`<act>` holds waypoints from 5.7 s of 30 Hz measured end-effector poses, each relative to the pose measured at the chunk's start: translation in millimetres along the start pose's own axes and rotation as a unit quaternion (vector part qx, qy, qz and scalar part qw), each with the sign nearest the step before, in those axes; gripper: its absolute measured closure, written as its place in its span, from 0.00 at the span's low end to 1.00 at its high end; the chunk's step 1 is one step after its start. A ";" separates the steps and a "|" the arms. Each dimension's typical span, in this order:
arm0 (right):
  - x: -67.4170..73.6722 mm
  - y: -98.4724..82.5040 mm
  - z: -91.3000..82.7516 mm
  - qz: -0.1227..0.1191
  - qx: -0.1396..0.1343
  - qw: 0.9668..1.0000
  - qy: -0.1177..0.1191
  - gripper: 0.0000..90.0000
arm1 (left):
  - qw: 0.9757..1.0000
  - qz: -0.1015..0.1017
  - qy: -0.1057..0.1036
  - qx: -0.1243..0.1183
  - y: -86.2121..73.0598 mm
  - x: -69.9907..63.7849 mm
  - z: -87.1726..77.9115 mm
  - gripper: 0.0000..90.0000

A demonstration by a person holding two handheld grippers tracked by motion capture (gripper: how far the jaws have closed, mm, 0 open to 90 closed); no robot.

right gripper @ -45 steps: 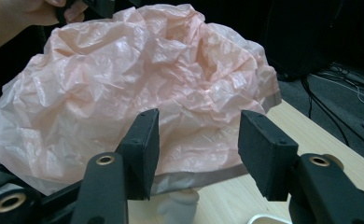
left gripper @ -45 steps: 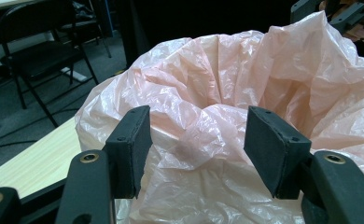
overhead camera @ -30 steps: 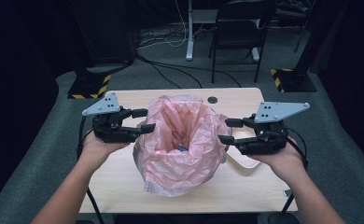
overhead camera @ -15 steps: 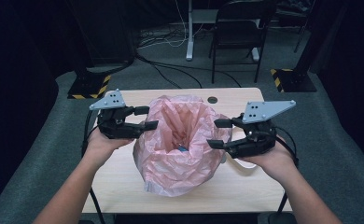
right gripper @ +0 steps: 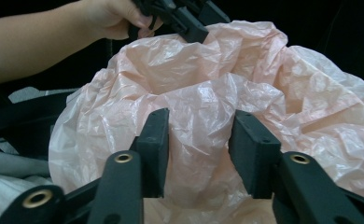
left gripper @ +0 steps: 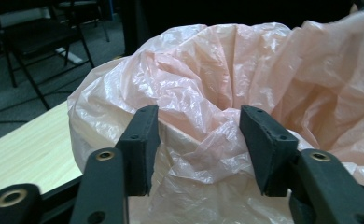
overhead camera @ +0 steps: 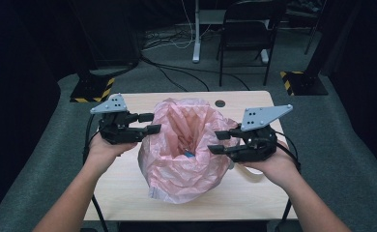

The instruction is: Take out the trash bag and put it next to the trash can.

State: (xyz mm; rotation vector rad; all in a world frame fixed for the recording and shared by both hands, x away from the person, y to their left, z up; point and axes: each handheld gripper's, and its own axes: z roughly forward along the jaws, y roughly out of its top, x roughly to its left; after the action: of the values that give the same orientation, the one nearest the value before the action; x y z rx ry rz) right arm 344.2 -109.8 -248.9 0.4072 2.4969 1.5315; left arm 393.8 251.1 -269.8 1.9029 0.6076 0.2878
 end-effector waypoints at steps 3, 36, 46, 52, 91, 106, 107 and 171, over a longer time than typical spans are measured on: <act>1.2 -0.4 3.2 -0.006 0.005 1.000 0.003 0.73 | 1.000 -0.003 0.005 -0.001 0.2 -0.4 -0.8 0.58; 6.8 13.1 8.5 -0.040 -0.013 0.999 0.008 0.97 | 0.999 0.040 0.012 -0.027 8.6 -14.3 -13.9 0.97; 6.0 22.1 13.3 -0.046 -0.028 0.999 0.009 0.98 | 0.998 0.039 -0.021 -0.047 8.9 -20.9 -17.0 0.97; 3.9 25.0 19.6 -0.046 -0.030 0.998 0.008 0.98 | 0.996 0.033 -0.057 -0.056 9.0 -25.4 -15.2 0.97; 0.1 55.0 72.6 -0.062 -0.032 0.997 0.021 0.98 | 0.993 0.041 -0.092 -0.068 10.4 -39.4 -20.9 0.97; 7.9 81.6 56.2 -0.082 -0.076 0.994 0.012 0.99 | 0.990 0.069 -0.087 -0.089 41.8 -52.5 -40.3 0.97; 8.9 81.8 56.8 -0.084 -0.075 0.994 0.011 0.99 | 0.990 0.067 -0.088 -0.089 40.8 -52.1 -40.0 0.96; -4.5 37.1 0.9 -0.044 -0.097 0.993 -0.057 0.61 | 0.993 0.047 -0.060 -0.090 43.7 -36.2 -20.2 0.98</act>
State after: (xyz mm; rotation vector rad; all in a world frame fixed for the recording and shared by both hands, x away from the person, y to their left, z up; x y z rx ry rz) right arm 353.7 -94.5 -216.2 0.3380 2.2259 1.6479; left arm 366.2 234.4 -219.0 1.7637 0.3982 0.2767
